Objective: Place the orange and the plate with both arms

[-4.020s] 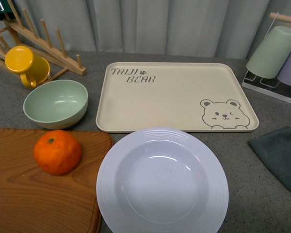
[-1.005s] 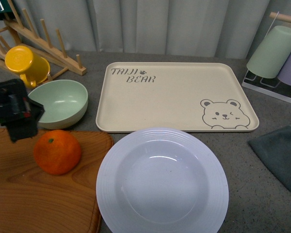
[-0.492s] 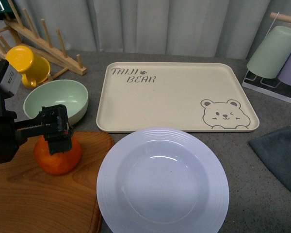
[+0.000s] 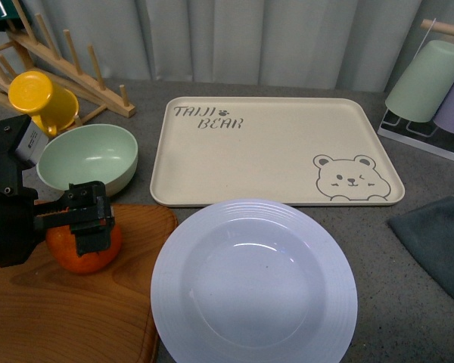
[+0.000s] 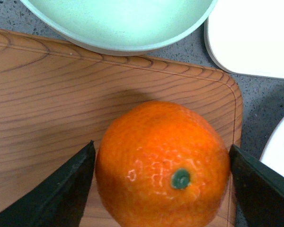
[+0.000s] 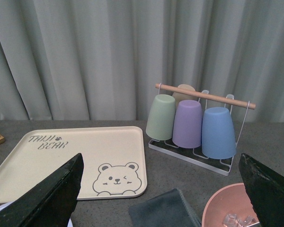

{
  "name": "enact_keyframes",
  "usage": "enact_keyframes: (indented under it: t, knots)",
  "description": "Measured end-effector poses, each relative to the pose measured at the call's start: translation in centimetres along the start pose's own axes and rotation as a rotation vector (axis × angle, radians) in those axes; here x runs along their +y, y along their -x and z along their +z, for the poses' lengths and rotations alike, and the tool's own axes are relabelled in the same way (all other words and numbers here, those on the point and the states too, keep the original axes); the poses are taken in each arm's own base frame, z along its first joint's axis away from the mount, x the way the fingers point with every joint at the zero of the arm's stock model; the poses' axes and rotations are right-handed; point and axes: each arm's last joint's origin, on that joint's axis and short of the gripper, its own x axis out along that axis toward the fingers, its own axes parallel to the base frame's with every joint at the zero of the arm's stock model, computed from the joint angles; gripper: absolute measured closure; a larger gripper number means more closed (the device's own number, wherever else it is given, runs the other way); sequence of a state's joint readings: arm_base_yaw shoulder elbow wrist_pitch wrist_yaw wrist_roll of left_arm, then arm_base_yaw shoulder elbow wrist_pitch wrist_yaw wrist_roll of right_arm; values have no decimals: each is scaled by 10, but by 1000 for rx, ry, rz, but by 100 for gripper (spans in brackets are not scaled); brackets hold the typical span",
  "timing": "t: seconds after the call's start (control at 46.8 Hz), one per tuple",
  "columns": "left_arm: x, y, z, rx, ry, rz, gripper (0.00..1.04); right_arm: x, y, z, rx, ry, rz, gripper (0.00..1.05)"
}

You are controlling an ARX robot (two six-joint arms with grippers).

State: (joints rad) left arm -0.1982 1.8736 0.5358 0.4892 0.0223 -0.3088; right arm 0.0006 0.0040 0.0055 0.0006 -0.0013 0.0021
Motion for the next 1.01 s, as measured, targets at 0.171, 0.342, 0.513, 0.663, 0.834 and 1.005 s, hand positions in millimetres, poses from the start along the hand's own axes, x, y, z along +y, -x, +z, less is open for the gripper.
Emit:
enact_keyframes:
  t: [0.171,0.342,0.513,0.663,0.834,1.005]
  knots:
    - [0,0,0,1,1,-2,36,0,0,0,0,0,0,9]
    - [-1,3,2,-3,14,-6,38,0,0,0,0,0,0,9]
    - [-26,20,12,-58,11,-60,38,0,0,0,0,0,0,9]
    - [-57,20,9,-70,-7,-115,38,0,0,0,0,0,0,9]
    - [-94,16,-5,-34,-5,-174,39,0,0,0,0,0,0,9]
    - [-120,6,-26,26,-47,-204,39,0,0,0,0,0,0,9]
